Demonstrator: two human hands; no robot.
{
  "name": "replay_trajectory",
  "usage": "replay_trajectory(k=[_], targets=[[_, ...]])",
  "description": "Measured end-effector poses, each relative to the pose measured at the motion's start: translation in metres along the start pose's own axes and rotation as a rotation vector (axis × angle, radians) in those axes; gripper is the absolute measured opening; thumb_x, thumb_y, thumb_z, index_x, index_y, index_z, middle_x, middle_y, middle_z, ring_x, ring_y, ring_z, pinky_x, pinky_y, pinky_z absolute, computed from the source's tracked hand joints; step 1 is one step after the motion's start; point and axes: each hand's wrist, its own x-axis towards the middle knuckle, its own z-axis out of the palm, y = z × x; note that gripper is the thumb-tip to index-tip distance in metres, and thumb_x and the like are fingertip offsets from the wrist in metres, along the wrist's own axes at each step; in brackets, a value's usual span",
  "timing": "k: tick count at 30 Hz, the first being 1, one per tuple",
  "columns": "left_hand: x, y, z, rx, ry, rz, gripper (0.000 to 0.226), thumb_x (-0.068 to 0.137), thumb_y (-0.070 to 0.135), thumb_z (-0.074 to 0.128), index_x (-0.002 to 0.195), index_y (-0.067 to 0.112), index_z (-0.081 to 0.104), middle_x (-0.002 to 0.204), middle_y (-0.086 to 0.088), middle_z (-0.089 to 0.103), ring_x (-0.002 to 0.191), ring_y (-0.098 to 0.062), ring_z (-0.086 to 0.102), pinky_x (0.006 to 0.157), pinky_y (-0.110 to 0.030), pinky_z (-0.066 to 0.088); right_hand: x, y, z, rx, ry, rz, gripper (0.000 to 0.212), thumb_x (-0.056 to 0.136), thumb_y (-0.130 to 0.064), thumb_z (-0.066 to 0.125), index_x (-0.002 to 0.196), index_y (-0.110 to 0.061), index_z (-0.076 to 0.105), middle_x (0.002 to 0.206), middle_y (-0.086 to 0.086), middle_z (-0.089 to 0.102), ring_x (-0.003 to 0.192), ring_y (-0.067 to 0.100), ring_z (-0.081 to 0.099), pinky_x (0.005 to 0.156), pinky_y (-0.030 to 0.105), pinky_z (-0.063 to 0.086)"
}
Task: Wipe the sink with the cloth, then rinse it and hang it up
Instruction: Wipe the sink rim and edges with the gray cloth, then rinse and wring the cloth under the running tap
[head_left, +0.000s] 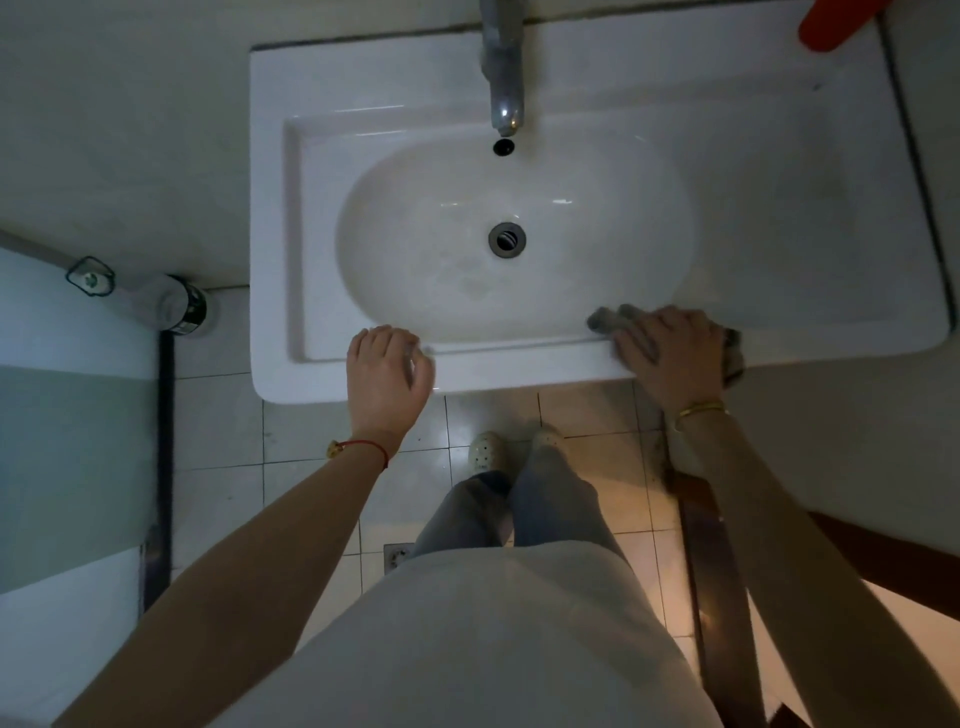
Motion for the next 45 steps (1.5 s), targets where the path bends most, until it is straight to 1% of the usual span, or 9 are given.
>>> replay_trajectory(k=[3, 11, 18, 22, 24, 31, 37, 41, 45], targets=[[-0.001, 0.001, 0.000, -0.008, -0.002, -0.025, 0.025, 0.091, 0.020, 0.047, 0.101, 0.009, 0.068, 0.099, -0.004, 0.068, 0.102, -0.022, 0.059, 0.107, -0.037, 0.037, 0.005, -0.011, -0.003, 0.002, 0.052, 0.141, 0.036, 0.090, -0.045, 0.048, 0.112, -0.025, 0.069, 0.094, 0.007, 0.067, 0.088, 0.032, 0.057, 0.072, 0.034, 0.032], [0.021, 0.016, -0.007, -0.054, 0.000, -0.156, 0.024, 0.091, 0.022, 0.050, 0.103, 0.013, 0.068, 0.103, -0.001, 0.069, 0.105, -0.022, 0.057, 0.104, -0.033, 0.034, 0.044, -0.113, 0.001, 0.357, -0.304, -0.246, 0.039, 0.093, -0.050, 0.046, 0.115, -0.025, 0.068, 0.105, 0.001, 0.066, 0.097, 0.025, 0.055, 0.084, 0.037, 0.043], [0.146, 0.065, -0.021, -0.392, 0.192, -0.221, 0.024, 0.096, 0.022, 0.053, 0.114, 0.016, 0.066, 0.106, 0.002, 0.070, 0.100, -0.014, 0.063, 0.090, -0.029, 0.050, 0.113, -0.057, -0.010, 0.726, -0.257, 0.156, 0.039, 0.089, -0.049, 0.056, 0.067, -0.017, 0.058, 0.073, 0.010, 0.059, 0.064, 0.024, 0.058, 0.057, 0.032, 0.045], [0.209, 0.098, -0.034, -0.526, 0.227, -0.155, 0.023, 0.097, 0.030, 0.055, 0.114, 0.020, 0.066, 0.095, 0.010, 0.068, 0.090, -0.001, 0.063, 0.078, -0.015, 0.048, 0.162, -0.061, -0.007, 0.822, -0.323, 0.138, 0.018, 0.087, -0.035, 0.062, 0.078, -0.019, 0.063, 0.076, 0.010, 0.063, 0.070, 0.019, 0.060, 0.055, 0.020, 0.039], [0.233, 0.110, -0.038, -0.550, 0.176, -0.113, 0.023, 0.097, 0.034, 0.056, 0.112, 0.021, 0.067, 0.094, 0.011, 0.067, 0.087, -0.002, 0.062, 0.077, -0.014, 0.047, 0.182, -0.071, -0.003, 0.810, -0.312, 0.064, 0.011, 0.087, -0.033, 0.060, 0.080, -0.024, 0.060, 0.078, 0.007, 0.063, 0.075, 0.019, 0.060, 0.058, 0.026, 0.040], [0.274, 0.127, -0.031, -0.557, -0.031, 0.067, 0.024, 0.097, 0.027, 0.058, 0.091, 0.006, 0.068, 0.089, -0.005, 0.070, 0.079, -0.010, 0.060, 0.067, -0.013, 0.043, 0.219, -0.103, -0.001, 0.962, -0.184, 0.033, 0.023, 0.089, -0.030, 0.063, 0.110, -0.021, 0.058, 0.096, -0.005, 0.065, 0.086, 0.010, 0.060, 0.071, 0.018, 0.048], [0.283, 0.128, -0.029, -0.659, -0.005, 0.043, 0.022, 0.098, 0.017, 0.056, 0.086, 0.003, 0.067, 0.079, -0.006, 0.069, 0.076, -0.019, 0.064, 0.072, -0.031, 0.050, 0.226, -0.114, 0.004, 0.992, -0.095, 0.044, 0.023, 0.089, -0.029, 0.064, 0.104, -0.015, 0.054, 0.086, -0.005, 0.063, 0.077, 0.008, 0.058, 0.068, 0.028, 0.049], [0.287, 0.132, -0.031, -0.733, 0.011, 0.037, 0.019, 0.099, 0.017, 0.053, 0.084, 0.016, 0.065, 0.076, 0.007, 0.066, 0.073, -0.004, 0.061, 0.072, -0.022, 0.049, 0.227, -0.119, 0.009, 1.011, -0.057, 0.049, 0.019, 0.089, -0.027, 0.065, 0.098, -0.018, 0.050, 0.080, -0.010, 0.060, 0.074, 0.006, 0.058, 0.066, 0.028, 0.049], [0.291, 0.131, -0.031, -0.761, 0.013, 0.057, 0.021, 0.099, 0.015, 0.053, 0.088, 0.005, 0.068, 0.076, 0.007, 0.065, 0.072, 0.000, 0.059, 0.072, -0.014, 0.047, 0.230, -0.122, 0.016, 1.007, -0.035, 0.053, 0.021, 0.089, -0.028, 0.064, 0.098, -0.014, 0.052, 0.080, -0.005, 0.062, 0.074, 0.008, 0.059, 0.068, 0.033, 0.052]])
